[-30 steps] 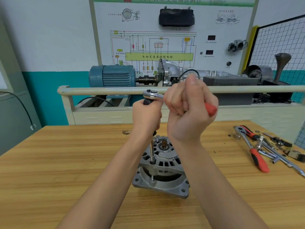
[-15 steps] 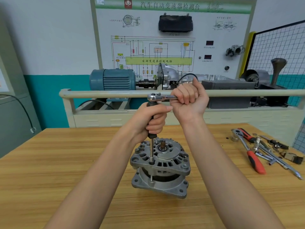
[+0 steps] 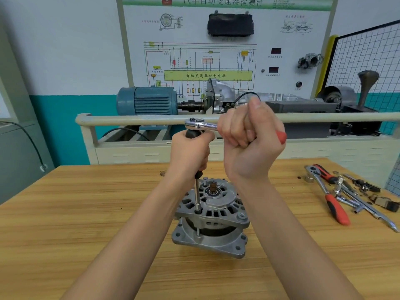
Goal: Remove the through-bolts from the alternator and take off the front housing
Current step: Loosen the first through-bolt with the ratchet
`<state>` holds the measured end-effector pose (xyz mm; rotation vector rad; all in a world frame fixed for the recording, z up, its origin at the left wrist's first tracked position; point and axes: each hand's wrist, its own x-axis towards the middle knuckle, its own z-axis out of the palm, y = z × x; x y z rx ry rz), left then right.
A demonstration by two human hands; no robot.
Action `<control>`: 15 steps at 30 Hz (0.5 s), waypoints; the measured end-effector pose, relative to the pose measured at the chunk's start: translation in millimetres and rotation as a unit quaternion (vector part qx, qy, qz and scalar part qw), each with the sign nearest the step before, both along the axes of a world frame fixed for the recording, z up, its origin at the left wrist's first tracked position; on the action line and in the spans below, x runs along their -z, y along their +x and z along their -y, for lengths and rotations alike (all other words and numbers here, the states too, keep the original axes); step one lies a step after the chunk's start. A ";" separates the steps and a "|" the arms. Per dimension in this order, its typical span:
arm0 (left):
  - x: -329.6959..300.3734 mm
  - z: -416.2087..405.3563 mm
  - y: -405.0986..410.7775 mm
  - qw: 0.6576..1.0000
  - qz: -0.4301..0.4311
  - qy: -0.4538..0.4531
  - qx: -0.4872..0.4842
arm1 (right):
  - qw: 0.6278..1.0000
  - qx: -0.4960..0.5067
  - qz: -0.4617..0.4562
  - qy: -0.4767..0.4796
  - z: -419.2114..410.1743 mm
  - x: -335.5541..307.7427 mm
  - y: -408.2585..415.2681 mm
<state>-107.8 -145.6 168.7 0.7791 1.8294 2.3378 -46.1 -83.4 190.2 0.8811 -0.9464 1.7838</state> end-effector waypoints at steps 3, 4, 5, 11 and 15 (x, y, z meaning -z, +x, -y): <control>0.1 9.3 -4.9 0.996 -0.020 -0.006 0.088 | 0.990 -0.127 0.047 -0.032 -20.9 -5.6 -5.0; -0.3 13.5 -6.9 0.992 -0.031 -0.006 0.122 | 0.978 -0.187 0.067 -0.062 -27.8 -6.2 -8.5; -0.8 16.8 -8.2 0.986 -0.046 -0.011 0.160 | 0.960 -0.248 0.087 -0.101 -33.5 -6.2 -12.4; -1.8 12.4 -5.0 0.945 -0.042 -0.027 0.322 | 0.862 -0.436 0.103 -0.237 -49.0 -0.7 -29.4; -1.0 8.3 -4.5 0.968 -0.017 -0.020 0.248 | 0.904 -0.343 0.101 -0.234 -44.0 -0.9 -15.7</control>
